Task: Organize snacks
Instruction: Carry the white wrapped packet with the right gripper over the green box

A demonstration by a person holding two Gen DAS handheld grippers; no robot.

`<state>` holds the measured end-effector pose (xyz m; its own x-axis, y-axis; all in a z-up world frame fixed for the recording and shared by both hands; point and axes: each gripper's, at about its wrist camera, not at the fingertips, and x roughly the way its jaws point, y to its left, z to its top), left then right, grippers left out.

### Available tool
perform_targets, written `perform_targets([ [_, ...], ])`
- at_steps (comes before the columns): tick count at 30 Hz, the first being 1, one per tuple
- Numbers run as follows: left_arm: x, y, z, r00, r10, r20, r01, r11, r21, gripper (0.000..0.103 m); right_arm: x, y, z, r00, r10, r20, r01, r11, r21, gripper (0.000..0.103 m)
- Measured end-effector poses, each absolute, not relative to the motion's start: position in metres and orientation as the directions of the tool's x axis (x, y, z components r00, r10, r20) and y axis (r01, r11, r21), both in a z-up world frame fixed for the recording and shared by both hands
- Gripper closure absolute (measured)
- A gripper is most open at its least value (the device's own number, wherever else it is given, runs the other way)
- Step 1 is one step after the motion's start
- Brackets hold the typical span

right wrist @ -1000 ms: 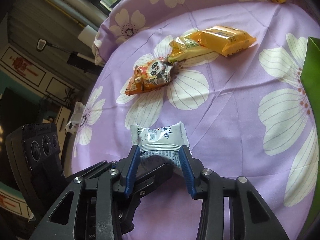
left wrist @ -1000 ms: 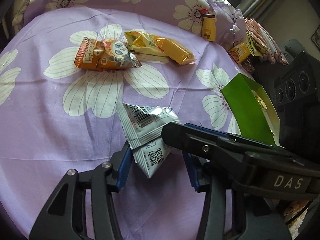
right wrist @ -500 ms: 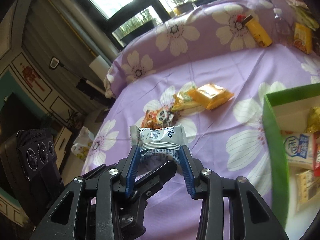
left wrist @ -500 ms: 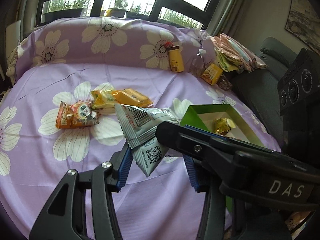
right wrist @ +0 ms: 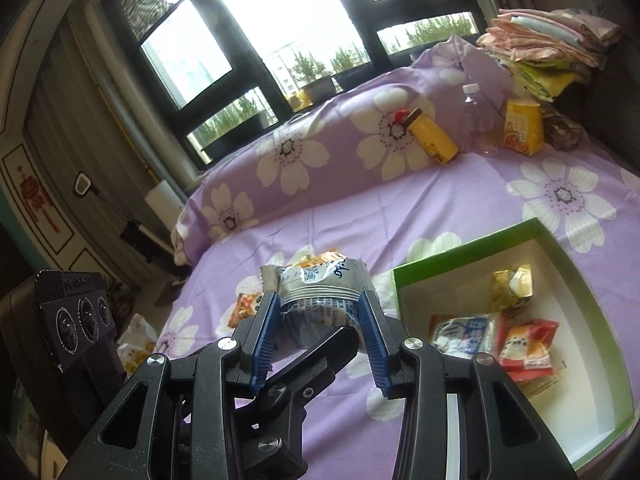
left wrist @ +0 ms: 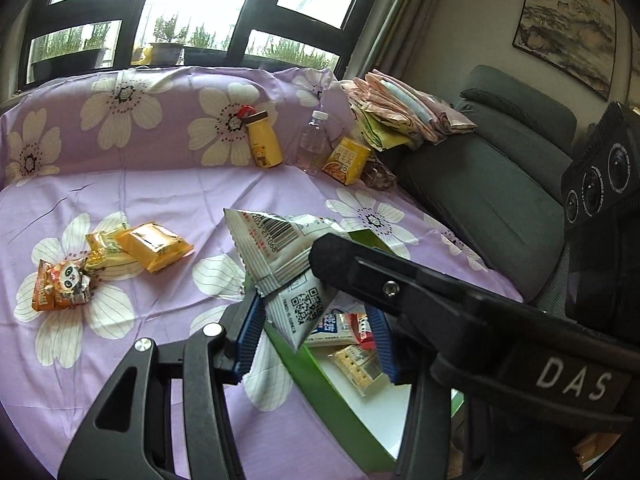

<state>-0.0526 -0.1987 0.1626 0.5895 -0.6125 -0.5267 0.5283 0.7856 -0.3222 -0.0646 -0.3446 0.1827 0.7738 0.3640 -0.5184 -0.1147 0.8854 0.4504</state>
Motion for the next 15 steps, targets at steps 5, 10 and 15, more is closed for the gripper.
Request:
perform_targets([
  [5,-0.054,-0.222,0.159,0.553,-0.637,-0.537,0.56,0.761,-0.327,0.055,-0.071,-0.368,0.178,0.781,0.33,-0.53,-0.065,0.887,0.457,0.059],
  [10,-0.054,-0.244,0.149,0.497,-0.663,-0.56,0.582,0.733,-0.351,0.055,-0.076,-0.391,0.167,0.776,0.294,-0.559,0.006,0.882,0.472,0.059],
  [15,-0.058,-0.261,0.138,0.44,-0.687,-0.578,0.596,0.705,-0.384,0.055,-0.081,-0.408,0.158,0.763,0.253,-0.594,0.073,0.88,0.469,0.059],
])
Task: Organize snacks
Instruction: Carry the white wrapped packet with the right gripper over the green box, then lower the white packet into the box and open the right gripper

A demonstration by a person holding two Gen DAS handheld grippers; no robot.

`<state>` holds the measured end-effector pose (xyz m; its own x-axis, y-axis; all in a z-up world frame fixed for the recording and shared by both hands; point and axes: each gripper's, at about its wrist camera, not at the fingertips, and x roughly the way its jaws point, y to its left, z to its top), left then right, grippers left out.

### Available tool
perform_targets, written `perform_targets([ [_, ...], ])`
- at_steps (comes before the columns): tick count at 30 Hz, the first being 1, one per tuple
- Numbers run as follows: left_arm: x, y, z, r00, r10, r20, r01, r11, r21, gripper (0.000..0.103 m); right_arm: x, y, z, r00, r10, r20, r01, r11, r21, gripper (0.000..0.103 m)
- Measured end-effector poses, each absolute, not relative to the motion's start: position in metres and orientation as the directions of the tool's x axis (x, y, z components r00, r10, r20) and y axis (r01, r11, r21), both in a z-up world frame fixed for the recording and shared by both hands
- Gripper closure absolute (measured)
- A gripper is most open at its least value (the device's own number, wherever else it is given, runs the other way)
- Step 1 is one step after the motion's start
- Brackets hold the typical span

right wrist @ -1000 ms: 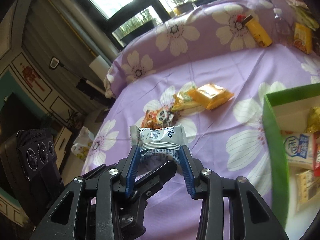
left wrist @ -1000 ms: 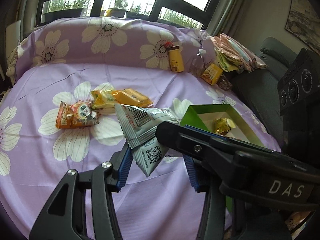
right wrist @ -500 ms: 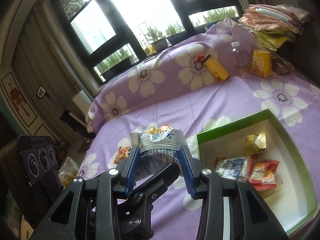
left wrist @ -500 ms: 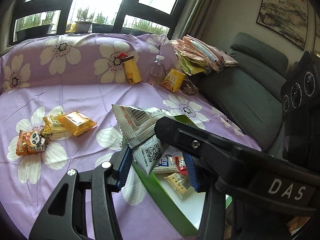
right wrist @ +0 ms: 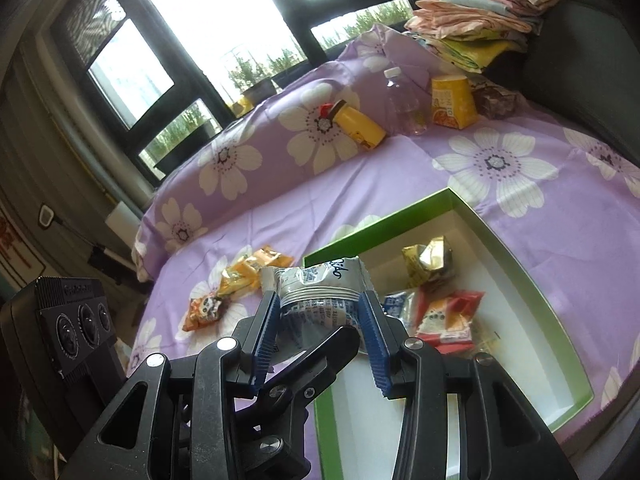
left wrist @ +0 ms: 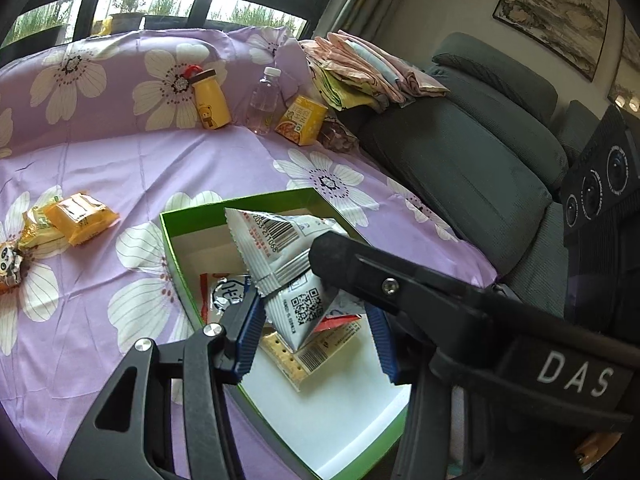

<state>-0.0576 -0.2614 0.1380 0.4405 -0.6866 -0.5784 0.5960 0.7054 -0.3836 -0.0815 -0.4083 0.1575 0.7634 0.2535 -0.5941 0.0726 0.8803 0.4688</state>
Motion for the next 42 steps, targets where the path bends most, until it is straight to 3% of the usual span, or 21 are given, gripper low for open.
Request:
perform_targets([
  [15,-0.058,-0.298,0.109,0.289,-0.711,-0.641,0.595,0.658,-0.462,0.055,-0.091,-0.441,0.13,0.72,0.198,-0.665,0.216,0.846,0.487,0.057],
  [20,-0.061,-0.309,0.104,0.256,-0.714,-0.651,0.607,0.643,-0.466,0.055,-0.092,-0.45,0.123,0.694,0.232,-0.681,0.212,0.839,0.501,0.044],
  [37,-0.055,-0.321,0.084,0.172,-0.709,-0.684,0.576,0.636,-0.513,0.055,-0.088,-0.466,0.103,0.644,0.248,-0.724,0.261,0.818,0.512,0.041],
  [42,-0.057,-0.32,0.087,0.195,-0.693,-0.694,0.578,0.653,-0.49,0.05,-0.087,-0.465,0.103,0.645,0.251,-0.722,0.254,0.821,0.512,0.041],
])
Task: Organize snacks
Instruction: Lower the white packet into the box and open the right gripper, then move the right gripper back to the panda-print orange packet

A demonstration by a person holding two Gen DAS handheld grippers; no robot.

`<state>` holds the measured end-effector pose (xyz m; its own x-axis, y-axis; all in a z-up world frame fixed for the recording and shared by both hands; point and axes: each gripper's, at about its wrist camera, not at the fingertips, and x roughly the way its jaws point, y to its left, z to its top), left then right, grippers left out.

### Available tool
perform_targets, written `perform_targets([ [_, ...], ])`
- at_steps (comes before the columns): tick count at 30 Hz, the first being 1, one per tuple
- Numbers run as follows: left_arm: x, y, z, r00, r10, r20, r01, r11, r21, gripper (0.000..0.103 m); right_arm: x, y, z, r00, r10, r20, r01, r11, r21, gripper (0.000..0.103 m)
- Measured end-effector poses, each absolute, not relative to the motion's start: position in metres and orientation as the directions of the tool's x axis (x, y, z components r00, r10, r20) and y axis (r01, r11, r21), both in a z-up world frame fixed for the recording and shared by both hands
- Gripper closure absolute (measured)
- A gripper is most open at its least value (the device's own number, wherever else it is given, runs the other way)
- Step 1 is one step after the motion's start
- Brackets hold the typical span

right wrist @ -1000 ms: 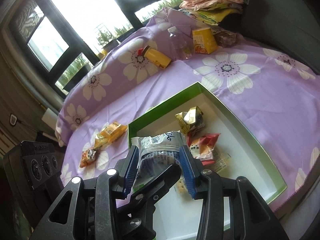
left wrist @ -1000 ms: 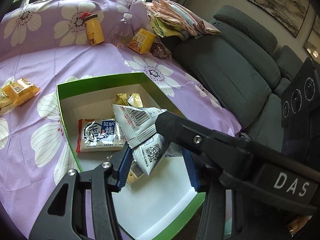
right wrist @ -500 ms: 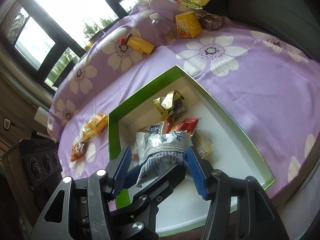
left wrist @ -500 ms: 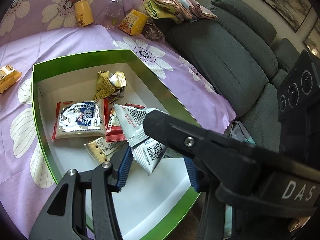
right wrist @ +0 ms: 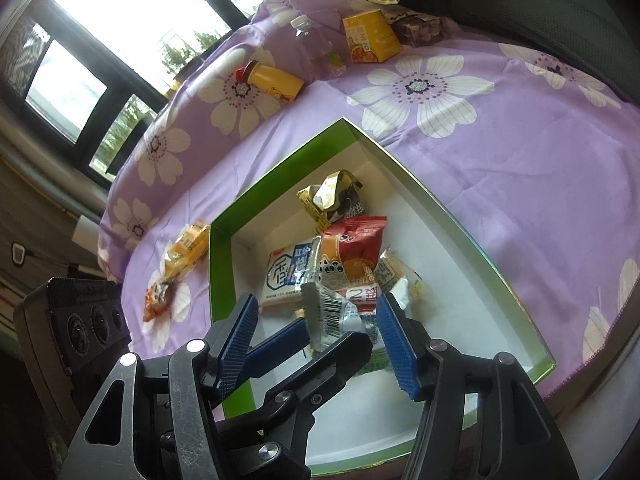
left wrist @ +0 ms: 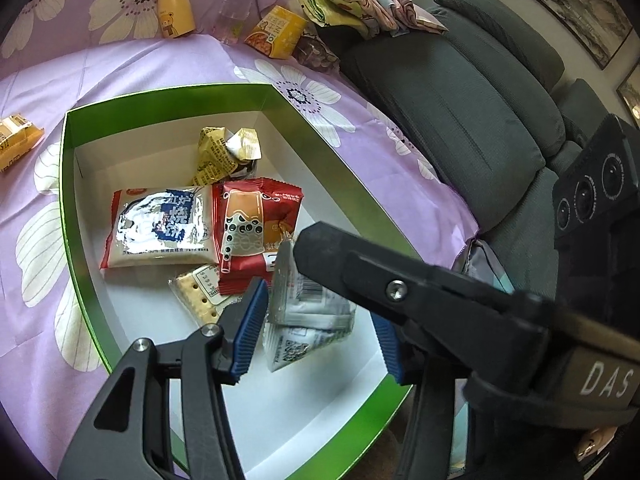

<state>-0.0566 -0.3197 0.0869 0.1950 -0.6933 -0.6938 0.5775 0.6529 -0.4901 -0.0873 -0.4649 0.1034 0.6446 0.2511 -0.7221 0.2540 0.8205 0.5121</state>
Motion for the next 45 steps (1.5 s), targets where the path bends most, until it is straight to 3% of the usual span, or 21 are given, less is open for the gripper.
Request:
perform_targets([
  [6,-0.059,-0.312,0.094,0.241,-0.679,-0.694,0.589,0.67,-0.451,0.036,-0.089,-0.467,0.106,0.657,0.226,-0.719,0.275,0.816,0.508,0.037],
  [8,-0.06,-0.308,0.097,0.268,-0.665,-0.697,0.589,0.686,-0.427,0.027,-0.09,-0.466,0.109,0.668,0.212,-0.714,0.279,0.818,0.504,0.036],
  [10,-0.059,-0.301,0.101,0.29,-0.665,-0.688,0.589,0.69,-0.419,0.025,-0.091,-0.464,0.113,0.678,0.19,-0.71,0.282,0.825,0.49,0.035],
  [13,-0.054,-0.286,0.106,0.307,-0.673,-0.673,0.574,0.695,-0.434,0.021,-0.09,-0.46,0.118,0.692,0.171,-0.701,0.285,0.827,0.484,0.026],
  [16,-0.051,-0.266,0.113,0.35,-0.664,-0.661,0.556,0.715,-0.424,0.013,-0.09,-0.454,0.123,0.703,0.164,-0.692,0.276,0.833,0.479,0.025],
  [24,-0.028,-0.185,0.132,0.476,-0.586,-0.656,0.469,0.8,-0.374,0.01,-0.085,-0.437,0.133,0.746,0.119,-0.655,0.282,0.834,0.474,0.024],
  [26,-0.018,-0.156,0.133,0.526,-0.539,-0.658,0.416,0.838,-0.354,0.005,-0.084,-0.429,0.136,0.768,0.136,-0.626,0.255,0.832,0.493,0.024],
  [30,0.004,-0.089,0.127,0.603,-0.417,-0.68,0.3,0.909,-0.291,0.005,-0.08,-0.409,0.142,0.813,0.167,-0.558,0.18,0.84,0.513,0.018],
  [33,0.022,-0.03,0.115,0.65,-0.372,-0.663,0.181,0.923,-0.34,0.005,-0.072,-0.386,0.143,0.826,0.199,-0.527,0.129,0.844,0.521,0.016],
  [37,0.051,0.026,0.1,0.662,-0.322,-0.677,0.027,0.913,-0.407,0.006,-0.044,-0.344,0.137,0.783,0.296,-0.548,0.06,0.84,0.539,0.016],
  [45,0.078,0.065,0.078,0.661,-0.354,-0.661,-0.009,0.878,-0.479,0.005,0.047,-0.227,0.121,0.592,0.56,-0.58,-0.149,0.783,0.604,0.016],
])
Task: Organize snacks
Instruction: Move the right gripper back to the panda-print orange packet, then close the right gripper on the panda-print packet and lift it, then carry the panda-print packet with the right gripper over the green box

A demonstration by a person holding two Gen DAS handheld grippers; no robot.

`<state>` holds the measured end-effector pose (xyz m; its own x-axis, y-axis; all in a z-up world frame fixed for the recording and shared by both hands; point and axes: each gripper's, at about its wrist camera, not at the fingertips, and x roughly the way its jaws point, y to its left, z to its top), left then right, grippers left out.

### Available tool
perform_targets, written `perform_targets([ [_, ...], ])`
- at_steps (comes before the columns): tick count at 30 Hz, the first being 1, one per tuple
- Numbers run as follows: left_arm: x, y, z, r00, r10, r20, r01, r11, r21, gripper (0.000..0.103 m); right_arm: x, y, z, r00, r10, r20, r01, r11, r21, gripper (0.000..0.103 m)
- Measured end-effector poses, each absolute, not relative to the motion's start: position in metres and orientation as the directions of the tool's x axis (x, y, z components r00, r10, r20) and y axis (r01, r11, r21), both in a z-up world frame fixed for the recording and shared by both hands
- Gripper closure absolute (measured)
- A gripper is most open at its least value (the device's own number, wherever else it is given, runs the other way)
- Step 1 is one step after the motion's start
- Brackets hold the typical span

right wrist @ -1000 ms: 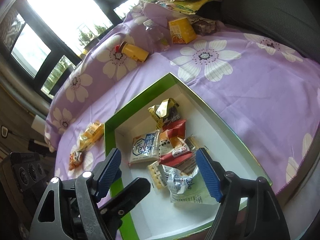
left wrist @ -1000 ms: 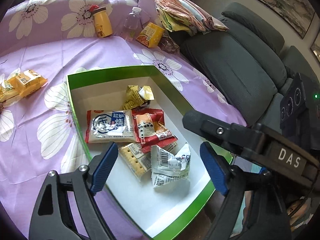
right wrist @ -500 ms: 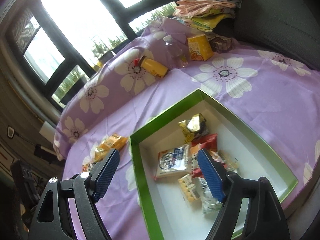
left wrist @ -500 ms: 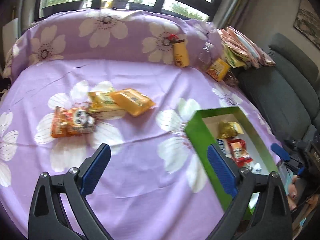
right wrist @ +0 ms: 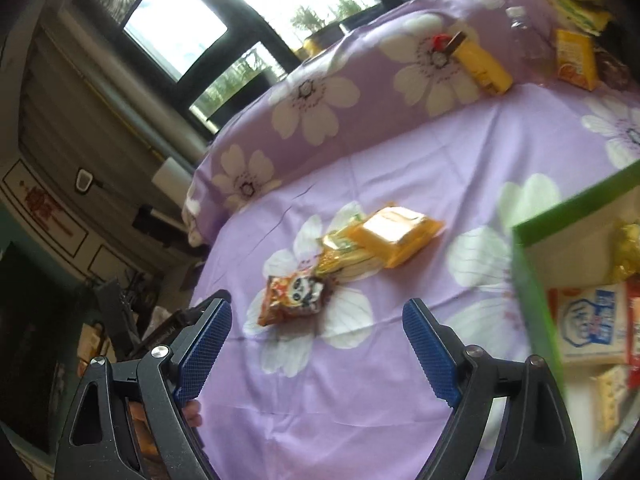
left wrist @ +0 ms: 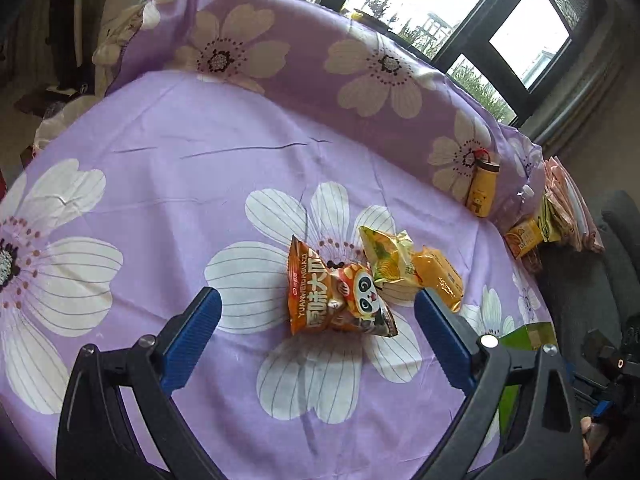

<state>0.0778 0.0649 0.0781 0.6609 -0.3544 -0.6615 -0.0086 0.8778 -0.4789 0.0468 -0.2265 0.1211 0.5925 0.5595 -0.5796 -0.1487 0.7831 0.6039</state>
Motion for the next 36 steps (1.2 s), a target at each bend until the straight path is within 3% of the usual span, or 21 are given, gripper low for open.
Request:
perform_targets([
  [6,0.1,0.065,0.052,0.601,-0.447,-0.662,-0.02,0.82,-0.572,0.007,0.111,-0.164,0.073,0.425,0.62,-0.66,-0.127,0.763,0.634,0.016],
  [10,0.109,0.064,0.037,0.579,-0.46,-0.674,-0.042,0.808,-0.588,0.019,0.135,-0.149,0.047,0.376,0.59,-0.714,-0.091,0.791,0.606,0.016],
  [13,0.113,0.064,0.03,0.557,-0.5,-0.663,-0.035,0.783,-0.621,0.027,0.147,-0.147,0.033,0.355,0.629,-0.692,-0.072,0.756,0.651,0.016],
  [15,0.114,0.063,0.029,0.556,-0.48,-0.678,-0.043,0.798,-0.601,0.036,0.153,-0.144,0.026,0.336,0.644,-0.687,-0.065,0.744,0.666,0.02],
  [16,0.114,0.063,0.029,0.555,-0.469,-0.687,-0.053,0.804,-0.592,0.048,0.155,-0.142,0.023,0.328,0.641,-0.694,-0.061,0.747,0.662,0.024],
  [19,0.114,0.064,0.028,0.546,-0.51,-0.665,-0.036,0.779,-0.626,0.067,0.156,-0.136,0.02,0.331,0.628,-0.704,-0.092,0.764,0.639,0.034],
  [27,0.101,0.051,0.042,0.549,-0.473,-0.689,-0.008,0.821,-0.571,0.07,0.139,-0.134,0.037,0.369,0.589,-0.719,-0.146,0.801,0.581,0.037],
  [36,0.065,0.038,0.081,0.59,-0.517,-0.619,0.089,0.804,-0.587,0.07,0.095,-0.152,0.084,0.459,0.575,-0.677,-0.19,0.808,0.558,0.037],
])
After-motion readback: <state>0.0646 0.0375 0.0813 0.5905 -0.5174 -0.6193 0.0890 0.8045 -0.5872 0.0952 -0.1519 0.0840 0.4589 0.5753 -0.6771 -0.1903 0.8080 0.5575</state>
